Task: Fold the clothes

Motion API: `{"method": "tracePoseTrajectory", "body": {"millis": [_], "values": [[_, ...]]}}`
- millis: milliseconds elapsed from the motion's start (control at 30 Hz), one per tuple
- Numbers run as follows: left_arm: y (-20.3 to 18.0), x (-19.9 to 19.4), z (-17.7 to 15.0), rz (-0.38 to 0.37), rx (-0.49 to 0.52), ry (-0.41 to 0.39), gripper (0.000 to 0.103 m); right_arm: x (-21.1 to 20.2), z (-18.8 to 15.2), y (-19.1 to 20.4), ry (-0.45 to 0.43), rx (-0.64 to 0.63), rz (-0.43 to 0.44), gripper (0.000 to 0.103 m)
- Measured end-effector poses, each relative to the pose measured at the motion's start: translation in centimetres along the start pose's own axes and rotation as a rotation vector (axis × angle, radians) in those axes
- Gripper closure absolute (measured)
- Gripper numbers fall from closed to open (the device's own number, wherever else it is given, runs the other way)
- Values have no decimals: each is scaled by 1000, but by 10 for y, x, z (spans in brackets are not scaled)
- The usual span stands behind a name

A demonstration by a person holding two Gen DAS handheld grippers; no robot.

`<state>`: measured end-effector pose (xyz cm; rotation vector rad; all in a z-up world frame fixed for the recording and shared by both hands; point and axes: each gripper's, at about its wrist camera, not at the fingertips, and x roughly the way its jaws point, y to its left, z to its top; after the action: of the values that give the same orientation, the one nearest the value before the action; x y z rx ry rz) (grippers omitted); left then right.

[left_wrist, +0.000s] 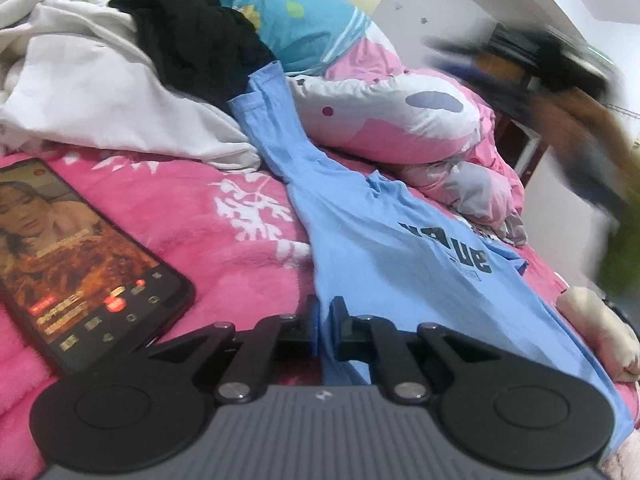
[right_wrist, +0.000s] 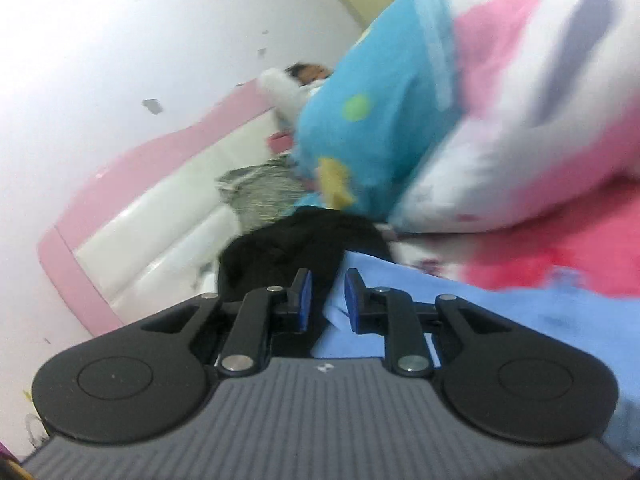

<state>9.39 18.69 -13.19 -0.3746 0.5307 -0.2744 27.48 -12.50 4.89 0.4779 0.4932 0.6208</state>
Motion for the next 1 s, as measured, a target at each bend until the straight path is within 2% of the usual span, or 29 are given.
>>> {"method": "tracePoseTrajectory", "body": {"millis": [100,200,300,333,400,467,533,600,700,733,767,833,933,1000], "values": [[3,-8,-1,15,-15,15,96,-94,-18,-9,-15,-29,-136,85],[-3,-17,-4,64,32,22,96,-181,-57,-22,-32,-21,-350,85],[-14,-31,-7,105,96,32,96,-251,-99,-46,-63,77,-496,84],[-17,-37,-8,113,115,37,95,-269,-112,-53,-79,112,-521,83],[-21,-47,-11,98,129,64,83,-303,-138,-67,-109,182,-569,83],[-25,-56,-15,75,140,93,59,-317,-156,-79,-121,234,-568,83],[-33,-61,-20,78,171,109,50,-331,-174,-91,-133,286,-566,78],[-44,-64,-26,106,203,126,50,-333,-186,-98,-130,311,-555,76],[-54,-67,-33,143,199,147,55,-344,-196,-100,-145,318,-532,76],[-56,-68,-34,157,190,152,70,-347,-199,-101,-150,320,-525,76],[-56,-70,-35,172,172,157,94,-350,-202,-102,-155,323,-517,76],[-58,-74,-34,197,136,166,98,-357,-209,-103,-165,327,-502,75],[-57,-85,-28,211,76,188,99,-367,-219,-106,-180,334,-479,73],[-50,-85,-28,217,47,232,98,-374,-225,-108,-190,339,-463,72]]}}
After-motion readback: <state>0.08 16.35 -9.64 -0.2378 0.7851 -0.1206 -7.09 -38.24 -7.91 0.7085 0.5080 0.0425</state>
